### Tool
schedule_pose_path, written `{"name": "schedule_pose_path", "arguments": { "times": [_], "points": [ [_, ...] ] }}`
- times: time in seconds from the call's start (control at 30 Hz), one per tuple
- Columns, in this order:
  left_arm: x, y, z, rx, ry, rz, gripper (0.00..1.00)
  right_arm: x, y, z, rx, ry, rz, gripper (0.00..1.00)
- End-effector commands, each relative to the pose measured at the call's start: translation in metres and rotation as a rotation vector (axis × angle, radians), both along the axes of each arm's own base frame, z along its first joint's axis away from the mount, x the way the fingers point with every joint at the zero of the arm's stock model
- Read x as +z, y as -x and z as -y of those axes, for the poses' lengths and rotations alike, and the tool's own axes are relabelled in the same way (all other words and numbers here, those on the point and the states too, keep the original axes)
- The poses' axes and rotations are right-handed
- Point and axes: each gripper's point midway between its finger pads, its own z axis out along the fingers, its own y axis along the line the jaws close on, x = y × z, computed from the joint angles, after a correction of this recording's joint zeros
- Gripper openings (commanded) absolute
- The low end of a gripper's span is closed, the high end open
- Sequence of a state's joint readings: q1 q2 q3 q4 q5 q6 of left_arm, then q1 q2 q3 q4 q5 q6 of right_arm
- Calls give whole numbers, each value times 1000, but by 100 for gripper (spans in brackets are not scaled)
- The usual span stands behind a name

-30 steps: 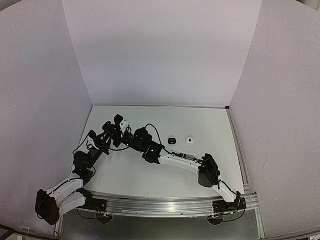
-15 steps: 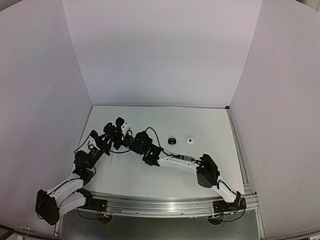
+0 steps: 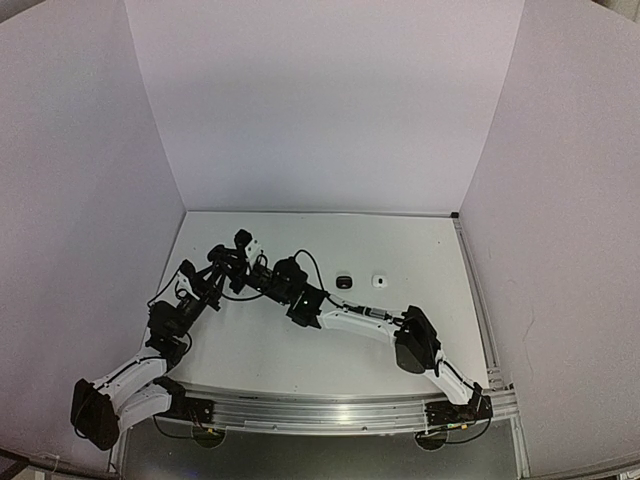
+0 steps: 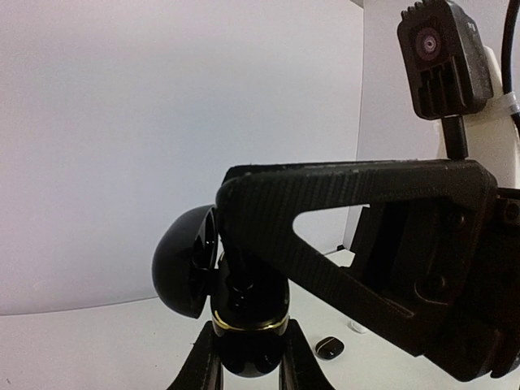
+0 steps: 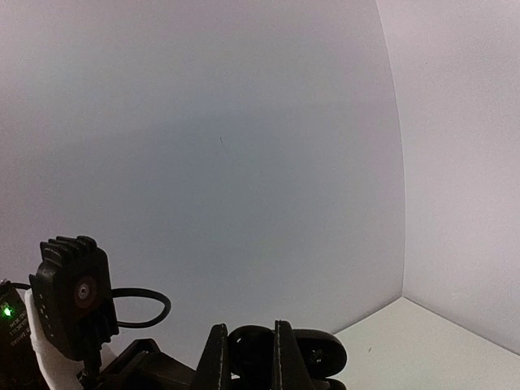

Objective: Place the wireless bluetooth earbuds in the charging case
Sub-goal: Insert the left earbud into the left side groove of the charging case.

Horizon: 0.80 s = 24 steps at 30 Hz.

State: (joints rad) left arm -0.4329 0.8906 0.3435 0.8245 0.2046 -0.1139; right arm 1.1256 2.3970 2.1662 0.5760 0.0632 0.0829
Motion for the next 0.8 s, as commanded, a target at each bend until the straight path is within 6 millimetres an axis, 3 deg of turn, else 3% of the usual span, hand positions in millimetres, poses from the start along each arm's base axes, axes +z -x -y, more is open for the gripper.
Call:
{"name": "schedule_pose_path", "arguments": {
  "times": [0.0,0.77],
  "points": [
    [58,16,-3,-23,78,170,0,-3,-9,4,-19,29,-19,0],
    [55,13,-1,-24,70,160,0,-42,5,-12,91,93,-60,0]
  ]
}}
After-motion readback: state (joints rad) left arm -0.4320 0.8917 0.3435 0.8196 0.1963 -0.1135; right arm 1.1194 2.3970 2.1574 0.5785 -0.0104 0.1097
